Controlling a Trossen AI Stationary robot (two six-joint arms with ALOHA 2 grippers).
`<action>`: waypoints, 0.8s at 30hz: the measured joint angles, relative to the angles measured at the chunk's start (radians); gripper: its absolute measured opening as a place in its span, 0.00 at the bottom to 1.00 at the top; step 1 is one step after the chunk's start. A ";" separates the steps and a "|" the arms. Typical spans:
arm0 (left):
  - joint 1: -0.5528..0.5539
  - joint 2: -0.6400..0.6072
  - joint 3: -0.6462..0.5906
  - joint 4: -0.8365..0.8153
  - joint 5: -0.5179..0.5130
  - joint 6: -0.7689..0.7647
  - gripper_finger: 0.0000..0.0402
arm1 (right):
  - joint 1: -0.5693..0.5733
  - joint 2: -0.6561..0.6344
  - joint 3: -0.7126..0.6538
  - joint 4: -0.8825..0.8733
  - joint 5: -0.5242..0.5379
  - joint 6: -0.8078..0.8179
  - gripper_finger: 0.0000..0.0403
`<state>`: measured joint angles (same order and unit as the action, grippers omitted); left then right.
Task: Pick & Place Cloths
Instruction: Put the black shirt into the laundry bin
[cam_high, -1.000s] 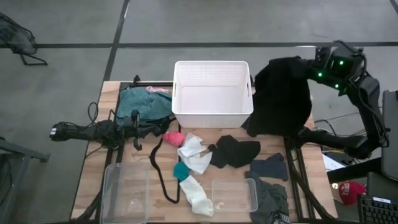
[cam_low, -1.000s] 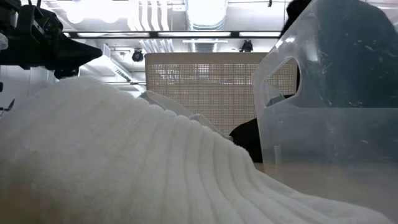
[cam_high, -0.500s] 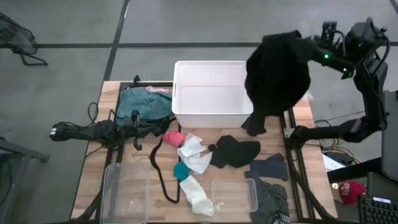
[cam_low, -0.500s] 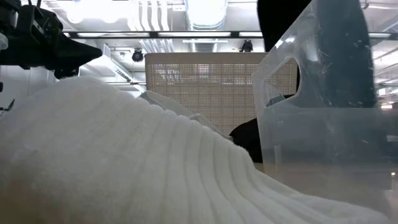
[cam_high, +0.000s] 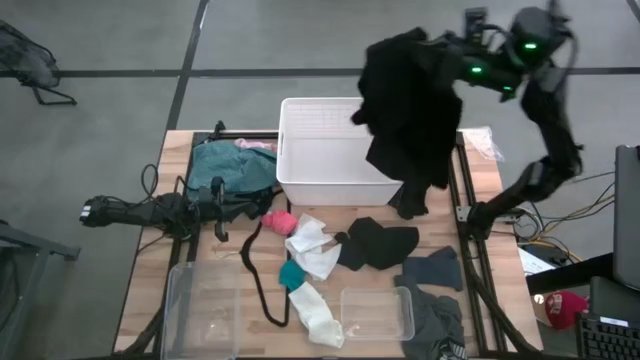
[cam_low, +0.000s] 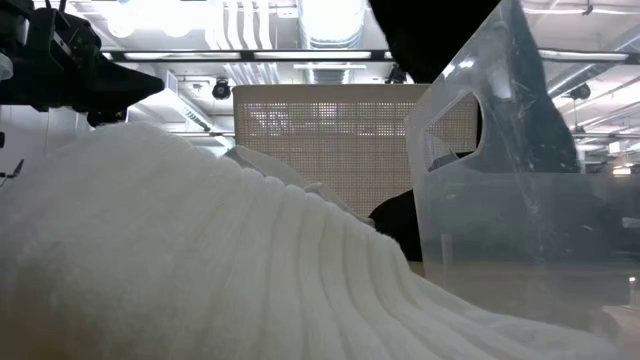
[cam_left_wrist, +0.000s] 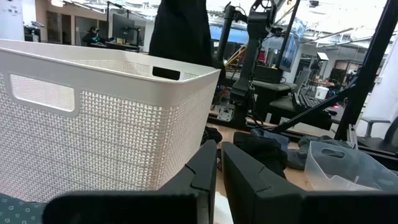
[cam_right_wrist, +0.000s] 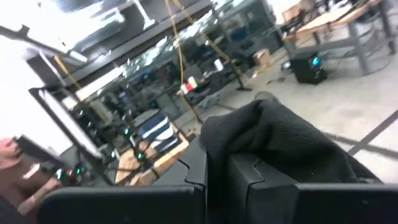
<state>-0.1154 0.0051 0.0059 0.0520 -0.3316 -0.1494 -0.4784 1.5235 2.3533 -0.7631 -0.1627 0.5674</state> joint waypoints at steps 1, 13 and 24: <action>0.000 0.000 0.000 0.000 0.000 0.000 0.08 | 0.008 0.021 0.003 0.003 0.000 -0.004 0.04; 0.000 0.000 0.000 0.000 0.000 0.000 0.08 | 0.028 0.214 -0.001 -0.077 -0.048 -0.053 0.06; 0.000 0.000 0.000 0.000 0.000 0.000 0.08 | 0.033 0.274 -0.001 -0.261 -0.047 -0.090 0.37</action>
<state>-0.1154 0.0048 0.0059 0.0520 -0.3317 -0.1497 -0.4456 1.7980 2.3520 -1.0242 -0.2100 0.4777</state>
